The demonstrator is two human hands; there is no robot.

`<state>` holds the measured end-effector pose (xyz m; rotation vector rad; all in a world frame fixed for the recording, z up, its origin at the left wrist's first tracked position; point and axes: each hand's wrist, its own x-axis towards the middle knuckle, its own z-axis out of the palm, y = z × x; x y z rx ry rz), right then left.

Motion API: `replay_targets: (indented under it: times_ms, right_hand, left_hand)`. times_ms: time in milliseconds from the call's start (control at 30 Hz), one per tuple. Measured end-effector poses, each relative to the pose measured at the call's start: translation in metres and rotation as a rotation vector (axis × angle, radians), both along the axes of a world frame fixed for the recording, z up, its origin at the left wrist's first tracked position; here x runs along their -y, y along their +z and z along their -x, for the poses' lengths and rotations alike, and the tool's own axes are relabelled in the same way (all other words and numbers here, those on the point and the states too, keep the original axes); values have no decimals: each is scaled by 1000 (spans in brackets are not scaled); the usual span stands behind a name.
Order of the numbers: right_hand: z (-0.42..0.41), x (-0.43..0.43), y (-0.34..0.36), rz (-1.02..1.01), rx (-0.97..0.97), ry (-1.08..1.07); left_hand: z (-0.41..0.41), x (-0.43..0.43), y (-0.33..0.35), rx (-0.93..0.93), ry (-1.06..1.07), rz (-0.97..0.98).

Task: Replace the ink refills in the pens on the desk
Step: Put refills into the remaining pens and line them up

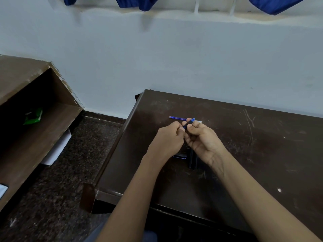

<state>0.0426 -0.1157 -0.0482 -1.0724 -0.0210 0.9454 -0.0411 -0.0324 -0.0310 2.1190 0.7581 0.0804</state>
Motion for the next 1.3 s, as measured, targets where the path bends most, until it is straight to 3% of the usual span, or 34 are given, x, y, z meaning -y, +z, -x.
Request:
replay_targets:
  times_ms: [167, 333, 900, 1100, 1200, 1300]
  right_hand:
    - [-1, 1, 3, -9, -46, 16]
    - [1, 1, -2, 111, 56, 5]
    - [-3, -4, -1, 39, 0, -59]
    - [-23, -3, -4, -66, -108, -291]
    - [-32, -1, -15, 106, 97, -272]
    - [-29, 1, -31, 590, 757, 4]
  left_hand:
    - [2, -1, 1, 13, -2, -6]
    - [3, -1, 3, 8, -6, 20]
    - [4, -6, 1, -10, -12, -35]
    - [8, -12, 1, -38, 69, -44]
    - [10, -17, 2, 9, 186, -46]
    - [12, -19, 3, 58, 282, -60]
